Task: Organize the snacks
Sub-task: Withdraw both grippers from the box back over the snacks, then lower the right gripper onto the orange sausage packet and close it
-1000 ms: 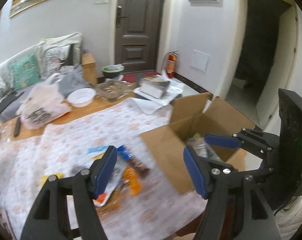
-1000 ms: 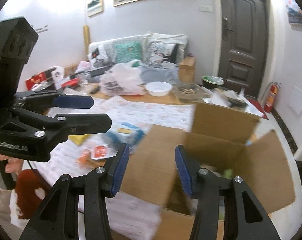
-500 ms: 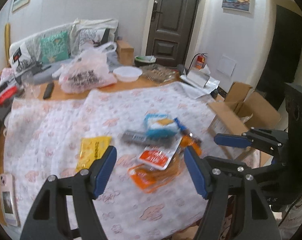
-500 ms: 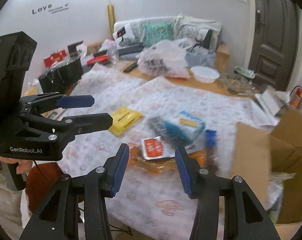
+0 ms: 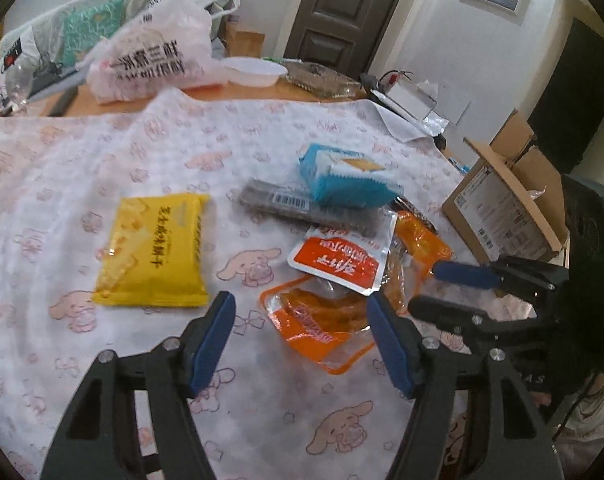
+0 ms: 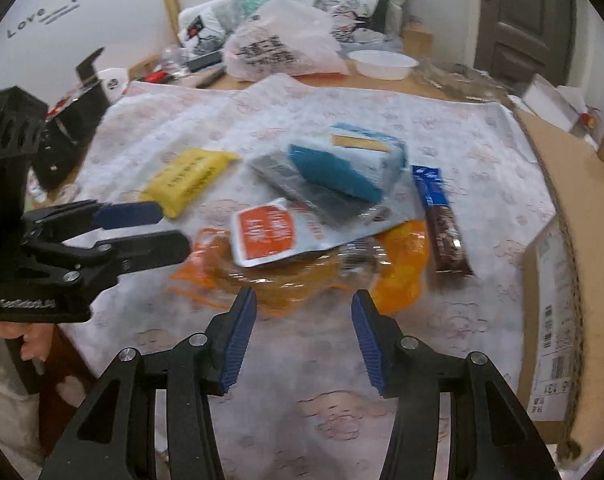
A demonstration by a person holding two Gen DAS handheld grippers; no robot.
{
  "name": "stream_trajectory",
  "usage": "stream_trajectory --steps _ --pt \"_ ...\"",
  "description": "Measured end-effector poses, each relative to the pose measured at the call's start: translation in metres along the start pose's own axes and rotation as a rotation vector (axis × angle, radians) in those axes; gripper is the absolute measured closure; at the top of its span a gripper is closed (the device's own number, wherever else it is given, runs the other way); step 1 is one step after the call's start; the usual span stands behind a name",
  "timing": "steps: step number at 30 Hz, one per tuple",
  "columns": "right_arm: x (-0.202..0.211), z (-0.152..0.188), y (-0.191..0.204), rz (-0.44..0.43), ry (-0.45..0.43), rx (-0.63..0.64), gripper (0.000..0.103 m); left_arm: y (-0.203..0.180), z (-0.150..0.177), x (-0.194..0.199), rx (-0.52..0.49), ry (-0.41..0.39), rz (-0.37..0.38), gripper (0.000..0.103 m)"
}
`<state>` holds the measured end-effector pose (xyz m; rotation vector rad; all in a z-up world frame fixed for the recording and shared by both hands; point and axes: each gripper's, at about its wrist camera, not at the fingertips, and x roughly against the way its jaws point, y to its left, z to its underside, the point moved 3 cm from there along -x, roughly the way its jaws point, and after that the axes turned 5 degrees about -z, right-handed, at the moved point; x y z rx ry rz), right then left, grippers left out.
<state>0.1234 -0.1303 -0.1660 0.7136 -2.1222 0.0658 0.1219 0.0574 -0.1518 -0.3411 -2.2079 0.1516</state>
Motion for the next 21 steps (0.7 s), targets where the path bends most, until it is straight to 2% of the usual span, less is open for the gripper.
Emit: stream_trajectory --steps 2,6,7,8,10,12,18,20,21 --pt "-0.002 -0.001 -0.005 0.044 -0.023 0.004 0.041 0.003 0.000 -0.004 0.016 0.005 0.007 0.038" --pt "-0.007 -0.003 -0.012 0.093 -0.036 0.010 0.040 0.010 0.003 -0.013 0.052 0.015 0.000 0.038" --pt "-0.008 -0.004 -0.012 0.092 -0.036 0.015 0.036 0.012 0.004 -0.013 0.058 0.017 0.000 0.038" --pt "-0.008 -0.004 -0.011 0.098 -0.037 0.024 0.028 0.013 0.006 -0.014 0.065 0.018 0.002 0.038" --pt "-0.010 -0.005 -0.012 0.150 -0.044 0.036 0.018 0.015 0.008 -0.015 0.078 0.019 0.013 0.038" --pt "-0.010 -0.006 -0.016 0.182 -0.052 0.027 0.018 0.016 0.010 -0.015 0.089 0.020 0.024 0.038" --pt "-0.016 -0.008 -0.029 0.049 -0.040 -0.059 0.020 0.016 0.012 -0.012 0.090 0.015 0.046 0.038" --pt "-0.015 -0.007 -0.026 0.022 -0.043 -0.055 0.035 0.016 0.013 -0.012 0.091 0.015 0.043 0.038" --pt "-0.015 -0.007 -0.023 0.021 -0.044 -0.048 0.037 0.017 0.013 -0.012 0.094 0.016 0.044 0.038"
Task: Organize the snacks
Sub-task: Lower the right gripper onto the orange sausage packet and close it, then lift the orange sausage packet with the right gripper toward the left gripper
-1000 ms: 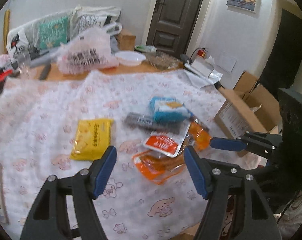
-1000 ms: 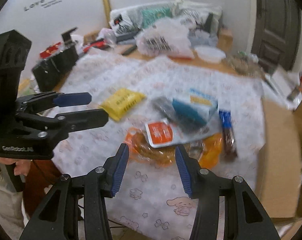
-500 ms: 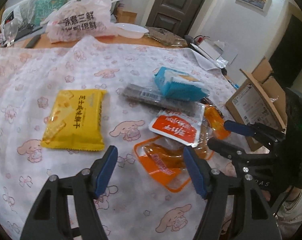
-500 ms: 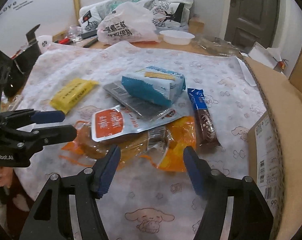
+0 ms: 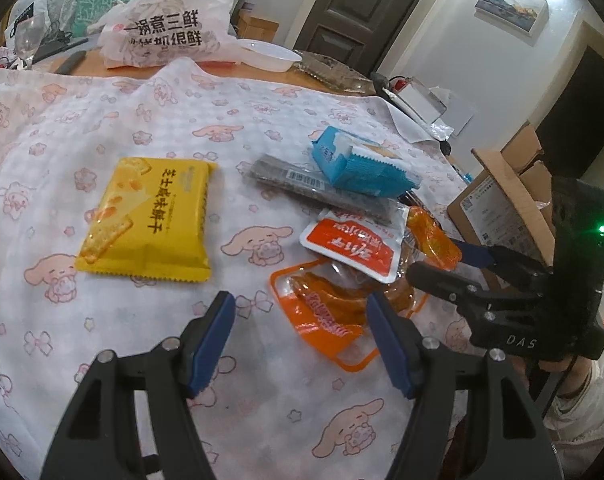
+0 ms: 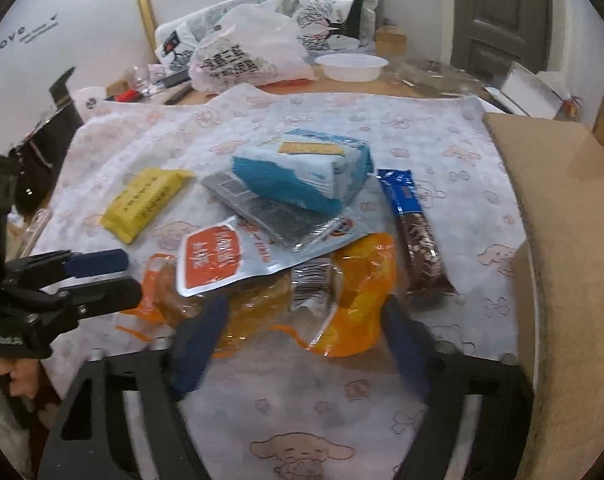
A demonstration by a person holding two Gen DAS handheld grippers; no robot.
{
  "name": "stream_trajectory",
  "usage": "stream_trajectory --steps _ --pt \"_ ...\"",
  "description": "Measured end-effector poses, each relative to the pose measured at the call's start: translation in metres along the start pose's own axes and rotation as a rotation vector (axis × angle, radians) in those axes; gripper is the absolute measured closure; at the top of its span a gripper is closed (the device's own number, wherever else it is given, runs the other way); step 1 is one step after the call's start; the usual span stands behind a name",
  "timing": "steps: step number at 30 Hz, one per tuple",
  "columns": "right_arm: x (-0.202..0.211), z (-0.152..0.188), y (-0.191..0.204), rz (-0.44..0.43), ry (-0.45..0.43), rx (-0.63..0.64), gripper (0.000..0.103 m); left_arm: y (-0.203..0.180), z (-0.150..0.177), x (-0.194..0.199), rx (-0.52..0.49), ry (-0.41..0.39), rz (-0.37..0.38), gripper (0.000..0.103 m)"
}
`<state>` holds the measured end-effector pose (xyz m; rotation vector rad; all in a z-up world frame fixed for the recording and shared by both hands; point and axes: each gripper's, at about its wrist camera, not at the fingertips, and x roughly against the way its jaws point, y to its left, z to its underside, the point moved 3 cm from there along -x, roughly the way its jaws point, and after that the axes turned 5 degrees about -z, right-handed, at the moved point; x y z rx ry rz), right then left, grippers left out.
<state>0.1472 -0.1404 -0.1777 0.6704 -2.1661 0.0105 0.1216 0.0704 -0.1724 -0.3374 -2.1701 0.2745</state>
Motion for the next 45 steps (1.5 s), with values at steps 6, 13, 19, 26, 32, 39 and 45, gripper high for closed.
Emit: stream_trajectory --steps 6,13,19,26,32,39,45 --pt "0.005 0.001 0.010 -0.032 0.005 0.014 0.071 0.004 0.004 0.005 0.008 -0.002 0.020 0.038" --pt "0.016 0.007 0.027 -0.061 0.026 0.058 0.094 0.012 0.007 0.011 0.017 -0.013 0.002 0.038" --pt "0.019 0.006 0.021 -0.046 0.024 0.021 0.089 0.022 0.010 0.017 0.041 -0.027 -0.017 0.038" --pt "-0.008 -0.008 0.006 -0.047 0.055 -0.029 0.075 0.026 0.011 0.018 0.045 -0.030 -0.010 0.038" --pt "-0.006 -0.003 0.020 -0.044 0.072 0.027 0.094 0.027 0.011 0.019 0.032 -0.033 -0.042 0.037" --pt "0.007 0.020 0.050 -0.126 0.136 0.070 0.094 0.042 0.012 0.024 0.059 -0.057 -0.108 0.037" --pt "0.018 0.012 0.067 -0.082 0.108 0.178 0.070 0.056 0.013 0.035 0.095 -0.087 -0.133 0.036"
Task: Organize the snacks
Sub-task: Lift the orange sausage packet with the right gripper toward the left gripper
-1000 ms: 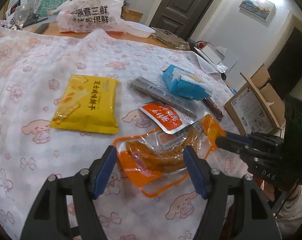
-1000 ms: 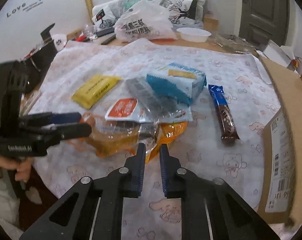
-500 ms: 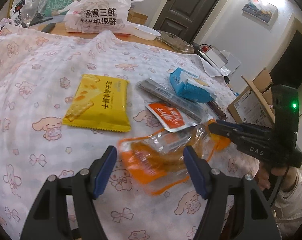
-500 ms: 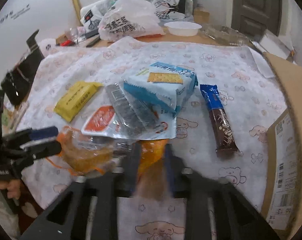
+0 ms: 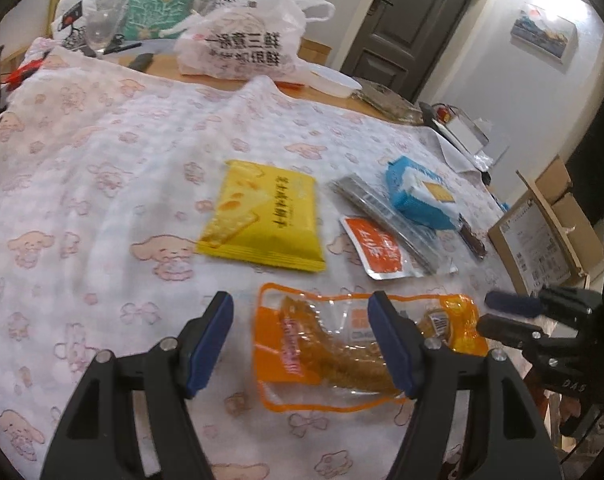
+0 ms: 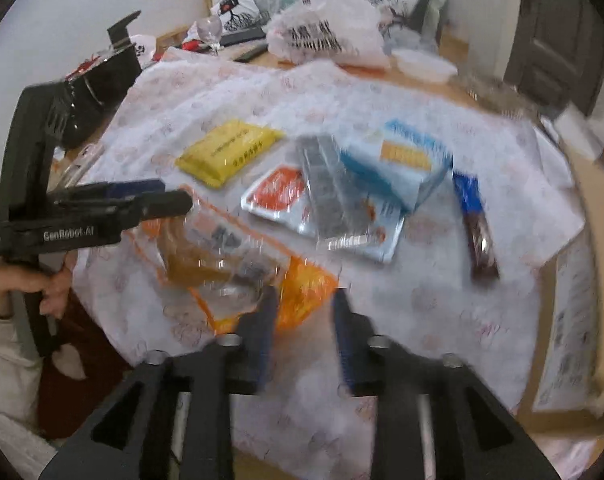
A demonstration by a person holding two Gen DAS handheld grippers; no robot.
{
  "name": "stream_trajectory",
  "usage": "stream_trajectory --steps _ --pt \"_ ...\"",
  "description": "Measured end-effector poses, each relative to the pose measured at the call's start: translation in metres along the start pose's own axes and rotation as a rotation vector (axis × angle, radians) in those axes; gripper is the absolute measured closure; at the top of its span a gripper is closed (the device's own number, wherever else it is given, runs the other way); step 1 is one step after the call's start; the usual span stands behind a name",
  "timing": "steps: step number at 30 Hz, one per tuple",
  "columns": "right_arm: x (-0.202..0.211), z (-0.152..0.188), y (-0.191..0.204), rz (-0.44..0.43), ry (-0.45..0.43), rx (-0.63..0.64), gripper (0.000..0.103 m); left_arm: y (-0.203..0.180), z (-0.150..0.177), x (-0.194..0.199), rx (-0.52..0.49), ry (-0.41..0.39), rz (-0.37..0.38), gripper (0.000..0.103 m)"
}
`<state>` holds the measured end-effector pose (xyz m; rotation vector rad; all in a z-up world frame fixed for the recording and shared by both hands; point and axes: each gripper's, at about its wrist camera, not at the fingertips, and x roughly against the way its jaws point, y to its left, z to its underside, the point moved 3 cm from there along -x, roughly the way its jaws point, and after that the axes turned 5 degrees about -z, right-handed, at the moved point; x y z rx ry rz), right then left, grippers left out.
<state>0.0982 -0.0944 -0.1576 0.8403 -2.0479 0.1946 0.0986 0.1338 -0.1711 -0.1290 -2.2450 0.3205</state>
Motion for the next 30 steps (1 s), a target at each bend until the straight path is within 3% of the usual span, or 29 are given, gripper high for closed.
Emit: stream_trajectory --steps 2,8,15,21,28,30 --pt "-0.004 -0.009 0.002 -0.032 -0.004 0.025 0.063 0.003 0.000 0.003 0.005 -0.007 -0.001 0.036" --pt "-0.041 -0.025 0.006 -0.160 0.042 0.113 0.062 0.004 0.005 0.009 0.003 -0.004 0.037 0.036" --pt "-0.035 -0.011 0.013 -0.314 0.086 0.119 0.047 0.002 0.007 0.008 0.003 0.004 0.047 0.036" --pt "-0.037 -0.004 0.039 -0.364 0.126 0.206 0.028 0.001 0.009 0.006 0.000 0.015 0.045 0.036" --pt "-0.048 0.004 0.066 -0.251 0.135 0.355 0.028 0.006 0.010 0.006 0.013 0.021 0.043 0.036" --pt "-0.050 0.004 0.069 -0.187 0.114 0.383 0.040 0.005 0.011 0.005 0.010 0.021 0.043 0.036"
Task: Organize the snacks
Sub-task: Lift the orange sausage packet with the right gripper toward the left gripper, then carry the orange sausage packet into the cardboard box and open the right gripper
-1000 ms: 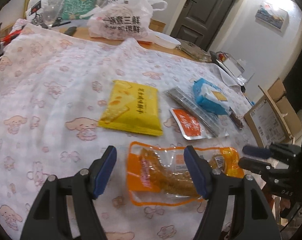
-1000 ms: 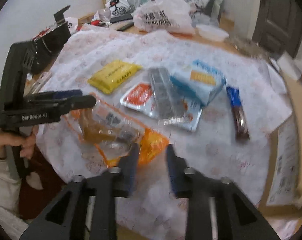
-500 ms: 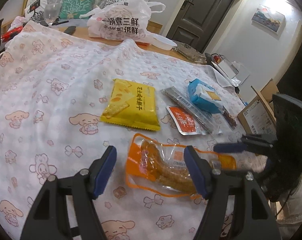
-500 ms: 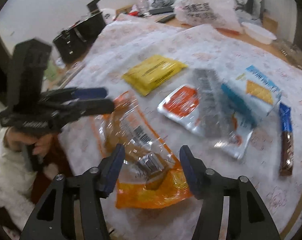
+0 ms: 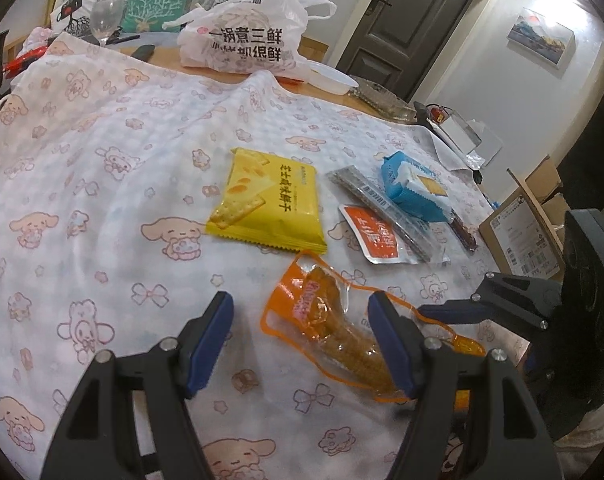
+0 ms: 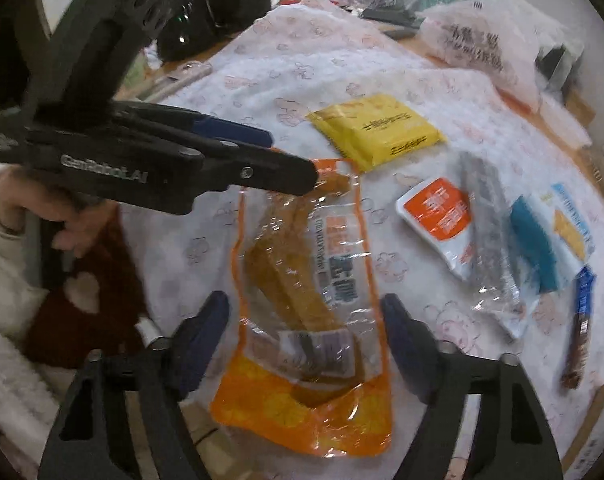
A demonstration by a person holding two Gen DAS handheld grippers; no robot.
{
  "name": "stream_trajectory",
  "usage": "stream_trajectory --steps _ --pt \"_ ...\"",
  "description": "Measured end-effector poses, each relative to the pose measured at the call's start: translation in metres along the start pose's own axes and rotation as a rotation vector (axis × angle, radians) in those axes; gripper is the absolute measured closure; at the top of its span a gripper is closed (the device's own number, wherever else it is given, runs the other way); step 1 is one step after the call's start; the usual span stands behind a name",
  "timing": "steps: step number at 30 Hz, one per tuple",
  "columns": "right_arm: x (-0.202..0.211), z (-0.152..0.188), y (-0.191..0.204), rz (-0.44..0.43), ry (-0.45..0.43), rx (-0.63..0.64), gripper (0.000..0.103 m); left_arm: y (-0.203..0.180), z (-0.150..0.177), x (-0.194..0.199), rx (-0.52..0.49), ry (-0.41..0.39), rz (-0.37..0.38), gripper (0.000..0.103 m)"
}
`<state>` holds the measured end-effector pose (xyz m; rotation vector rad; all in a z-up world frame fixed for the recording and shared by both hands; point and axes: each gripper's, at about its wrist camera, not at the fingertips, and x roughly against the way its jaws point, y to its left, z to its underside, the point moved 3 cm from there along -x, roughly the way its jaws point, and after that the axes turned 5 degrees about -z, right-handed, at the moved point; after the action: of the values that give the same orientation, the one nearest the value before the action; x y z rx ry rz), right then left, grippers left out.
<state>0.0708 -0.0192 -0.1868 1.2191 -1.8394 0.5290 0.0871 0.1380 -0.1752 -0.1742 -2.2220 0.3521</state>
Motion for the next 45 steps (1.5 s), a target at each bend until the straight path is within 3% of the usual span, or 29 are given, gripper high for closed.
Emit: stream_trajectory --steps 4,6,13,17,20,21,22,28,32,37,45 --pt "0.002 -0.001 0.001 0.038 -0.003 0.011 0.047 -0.001 0.000 -0.001 -0.003 0.003 0.006 0.036" --pt "0.007 -0.003 0.001 0.050 -0.028 0.014 0.058 -0.002 -0.001 -0.001 -0.004 0.005 0.010 0.036" --pt "0.016 -0.007 -0.006 0.056 -0.063 -0.050 0.058 -0.007 -0.002 -0.001 0.009 0.007 0.060 0.036" --pt "0.032 -0.010 0.003 0.025 -0.123 -0.047 0.058 -0.011 -0.005 0.005 0.027 -0.003 0.129 0.037" --pt "0.045 -0.014 0.010 0.021 -0.172 -0.032 0.058 -0.020 -0.008 0.016 0.018 -0.028 0.167 0.049" --pt "0.048 -0.015 0.012 0.025 -0.180 -0.027 0.058 -0.024 -0.010 0.023 0.011 -0.045 0.190 0.061" --pt "0.053 -0.015 0.014 0.031 -0.192 -0.021 0.058 -0.027 -0.012 0.027 0.008 -0.050 0.194 0.065" --pt "0.087 -0.016 0.015 0.045 -0.275 -0.016 0.058 -0.059 -0.030 0.062 -0.070 -0.117 0.130 0.066" --pt "0.135 -0.009 0.004 0.071 -0.363 -0.023 0.058 -0.104 -0.055 0.087 -0.160 -0.171 0.113 0.066" --pt "0.205 0.020 -0.028 0.134 -0.474 -0.058 0.058 -0.194 -0.088 0.103 -0.309 -0.230 0.134 0.066" --pt "0.289 0.103 -0.100 0.282 -0.561 -0.171 0.057 -0.335 -0.112 0.064 -0.477 -0.201 0.203 0.066"
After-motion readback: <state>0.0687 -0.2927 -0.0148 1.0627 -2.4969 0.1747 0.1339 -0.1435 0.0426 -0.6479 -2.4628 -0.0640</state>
